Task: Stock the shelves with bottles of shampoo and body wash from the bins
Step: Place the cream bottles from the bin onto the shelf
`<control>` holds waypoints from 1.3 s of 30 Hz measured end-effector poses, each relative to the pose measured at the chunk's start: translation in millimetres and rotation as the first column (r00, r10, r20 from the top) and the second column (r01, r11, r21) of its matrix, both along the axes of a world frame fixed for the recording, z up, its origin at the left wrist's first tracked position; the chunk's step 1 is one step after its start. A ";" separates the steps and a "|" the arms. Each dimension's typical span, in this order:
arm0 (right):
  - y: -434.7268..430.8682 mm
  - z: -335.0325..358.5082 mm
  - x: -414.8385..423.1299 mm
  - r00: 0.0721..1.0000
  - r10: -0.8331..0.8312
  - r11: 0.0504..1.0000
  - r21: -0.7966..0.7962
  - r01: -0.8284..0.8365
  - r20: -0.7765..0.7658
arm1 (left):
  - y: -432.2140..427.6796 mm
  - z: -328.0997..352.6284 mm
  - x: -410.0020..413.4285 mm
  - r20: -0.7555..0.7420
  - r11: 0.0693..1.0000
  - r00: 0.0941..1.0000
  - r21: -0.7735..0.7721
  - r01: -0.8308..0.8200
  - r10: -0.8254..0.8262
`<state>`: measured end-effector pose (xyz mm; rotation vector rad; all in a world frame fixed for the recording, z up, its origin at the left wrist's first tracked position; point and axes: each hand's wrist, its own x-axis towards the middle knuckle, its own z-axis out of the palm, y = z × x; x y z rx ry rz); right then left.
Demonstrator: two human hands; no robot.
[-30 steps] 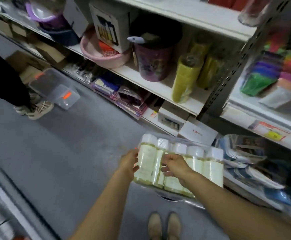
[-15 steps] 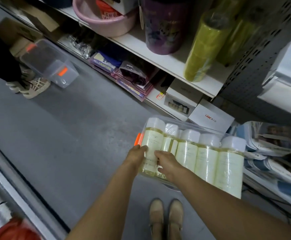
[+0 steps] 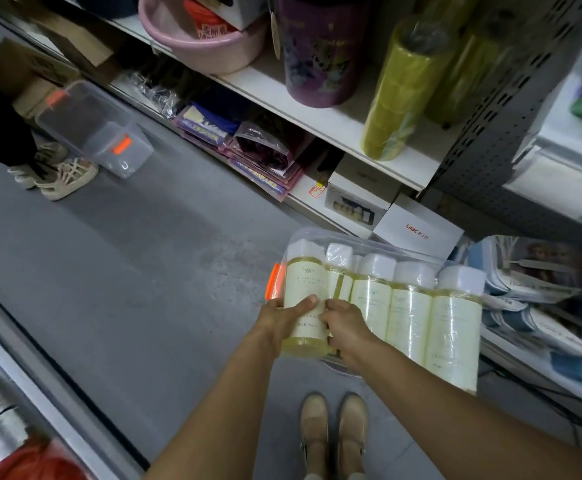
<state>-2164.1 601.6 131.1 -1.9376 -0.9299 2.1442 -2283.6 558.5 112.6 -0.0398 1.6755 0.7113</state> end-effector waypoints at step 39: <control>11.0 377.5 135.2 0.940 -0.094 0.755 0.592 0.282 -0.328 | 35.2 393.4 86.4 -0.151 0.583 0.918 0.732 0.354 -0.368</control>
